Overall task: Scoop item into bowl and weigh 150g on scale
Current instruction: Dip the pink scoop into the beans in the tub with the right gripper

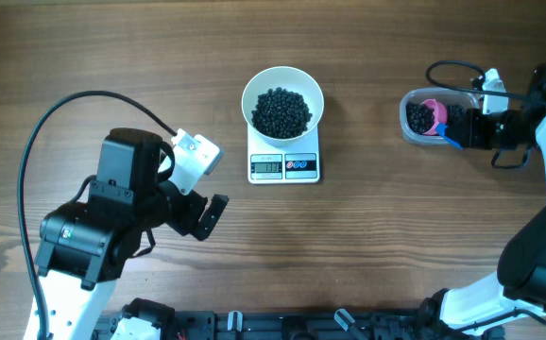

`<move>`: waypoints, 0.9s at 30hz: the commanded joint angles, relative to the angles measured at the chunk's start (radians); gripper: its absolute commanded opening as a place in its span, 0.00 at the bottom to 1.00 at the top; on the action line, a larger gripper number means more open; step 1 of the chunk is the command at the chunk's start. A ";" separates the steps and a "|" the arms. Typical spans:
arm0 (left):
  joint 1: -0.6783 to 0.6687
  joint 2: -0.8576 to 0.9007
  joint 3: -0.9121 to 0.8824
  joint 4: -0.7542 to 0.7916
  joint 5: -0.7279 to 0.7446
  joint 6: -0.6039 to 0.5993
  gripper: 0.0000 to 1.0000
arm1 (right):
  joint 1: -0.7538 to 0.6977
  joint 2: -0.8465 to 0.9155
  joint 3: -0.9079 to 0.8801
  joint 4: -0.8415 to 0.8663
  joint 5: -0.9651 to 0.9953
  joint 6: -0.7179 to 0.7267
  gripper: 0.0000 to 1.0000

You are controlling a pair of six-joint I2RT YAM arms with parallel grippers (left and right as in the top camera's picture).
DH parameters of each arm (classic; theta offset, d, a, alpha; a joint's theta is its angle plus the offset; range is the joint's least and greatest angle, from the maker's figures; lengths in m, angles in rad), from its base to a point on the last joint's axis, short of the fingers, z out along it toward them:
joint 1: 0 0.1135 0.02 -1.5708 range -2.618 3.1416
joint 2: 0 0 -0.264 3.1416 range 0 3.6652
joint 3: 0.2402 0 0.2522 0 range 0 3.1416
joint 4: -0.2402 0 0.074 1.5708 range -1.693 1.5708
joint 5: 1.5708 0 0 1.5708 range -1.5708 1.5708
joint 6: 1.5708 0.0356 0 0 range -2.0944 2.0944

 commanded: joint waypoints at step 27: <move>0.007 0.000 0.018 0.002 0.016 0.020 1.00 | -0.208 0.110 0.009 -0.126 -0.369 0.050 0.04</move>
